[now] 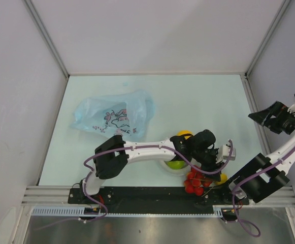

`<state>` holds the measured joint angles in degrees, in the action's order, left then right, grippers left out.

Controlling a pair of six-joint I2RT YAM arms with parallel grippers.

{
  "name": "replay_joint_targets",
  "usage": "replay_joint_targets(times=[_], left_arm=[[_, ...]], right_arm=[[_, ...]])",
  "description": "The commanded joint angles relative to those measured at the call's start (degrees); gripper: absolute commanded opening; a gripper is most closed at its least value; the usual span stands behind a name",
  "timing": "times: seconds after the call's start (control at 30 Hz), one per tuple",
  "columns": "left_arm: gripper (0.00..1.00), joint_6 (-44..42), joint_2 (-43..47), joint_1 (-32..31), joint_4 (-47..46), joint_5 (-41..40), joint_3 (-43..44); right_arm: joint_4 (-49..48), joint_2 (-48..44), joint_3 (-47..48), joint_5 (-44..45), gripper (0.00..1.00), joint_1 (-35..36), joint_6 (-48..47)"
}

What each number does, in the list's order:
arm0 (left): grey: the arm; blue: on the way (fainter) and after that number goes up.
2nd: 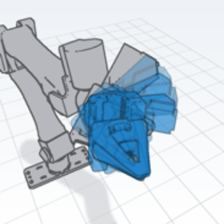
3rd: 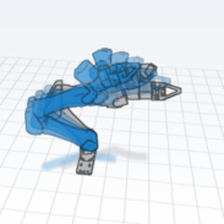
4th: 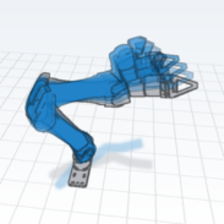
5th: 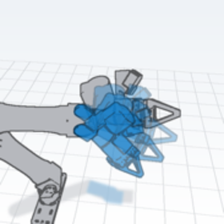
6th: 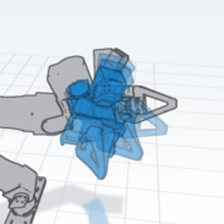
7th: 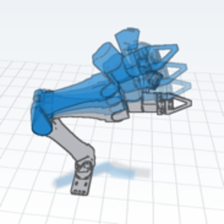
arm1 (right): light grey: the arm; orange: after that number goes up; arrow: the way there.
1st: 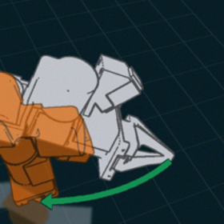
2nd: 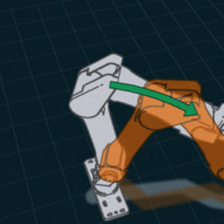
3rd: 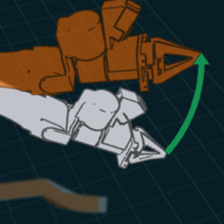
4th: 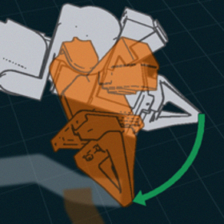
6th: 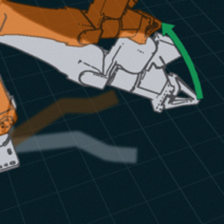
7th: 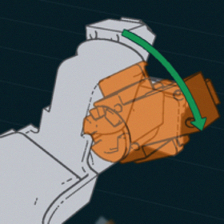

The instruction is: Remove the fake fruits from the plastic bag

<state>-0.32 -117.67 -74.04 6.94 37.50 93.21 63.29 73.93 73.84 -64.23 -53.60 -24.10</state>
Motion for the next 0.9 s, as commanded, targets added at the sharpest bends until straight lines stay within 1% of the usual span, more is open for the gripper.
replay_joint_targets(times=[0.0, 0.07, 0.13, 0.17, 0.2, 0.27, 0.33, 0.4, 0.43, 0.57, 0.67, 0.8, 0.87], left_arm=[[0.43, 1.28, -1.42, 0.21, -2.28, 1.88, -0.83], [0.43, 1.37, -1.95, 0.21, -2.28, 2.40, -0.49], [0.32, 1.37, -2.22, 0.21, -2.54, 3.46, 0.13], [0.23, 1.28, -2.56, 0.39, -2.28, 3.81, 0.48], [0.00, 1.11, -2.57, 0.30, -2.02, 3.73, 0.83], [0.00, 1.19, -2.13, 1.08, -1.93, 4.68, 0.75], [0.00, 2.07, -0.03, 2.05, -2.63, 9.06, -0.04], [0.00, 2.86, 3.65, 4.07, -3.07, 10.66, -1.36], [0.00, 3.39, 4.98, 5.04, -3.51, 13.37, -1.71], [0.00, 8.39, 10.78, 9.78, -5.88, 20.14, -1.89], [0.00, 9.63, 15.00, 11.46, -3.26, 22.87, -0.75], [0.00, 9.02, 20.36, 12.43, -0.09, 21.83, -0.65], [0.00, 9.28, 22.73, 14.18, 0.44, 21.92, -1.01]], right_arm=[[-1.67, -0.10, 0.16, -2.48, 1.00, -0.54, 1.68], [-1.50, 0.07, 0.16, -2.48, 1.00, -0.54, 1.60], [-1.41, -0.02, 0.16, -2.39, 1.00, -0.45, 1.34], [-1.41, 0.07, 0.16, -2.31, 1.00, -0.54, 1.07], [-1.41, 0.07, 0.16, -2.13, 1.00, -0.54, 1.16], [-1.50, 0.16, 0.16, -2.13, 1.00, -0.54, 1.24], [-2.11, 0.16, 0.16, -2.39, 1.00, -0.54, 1.95], [-2.81, -0.10, 0.16, -2.57, 1.00, -0.54, 2.39], [-3.08, -0.10, 0.07, -2.66, 1.00, -0.54, 2.65], [-5.10, -0.02, 0.16, -2.66, 1.00, -0.54, 4.14], [-5.63, 0.34, 0.25, -2.66, 1.00, -0.54, 4.94], [-7.03, 1.47, 0.16, -2.40, 1.00, -0.27, 5.64], [-8.96, 1.39, 0.16, -2.48, 1.00, 0.25, 6.34]])
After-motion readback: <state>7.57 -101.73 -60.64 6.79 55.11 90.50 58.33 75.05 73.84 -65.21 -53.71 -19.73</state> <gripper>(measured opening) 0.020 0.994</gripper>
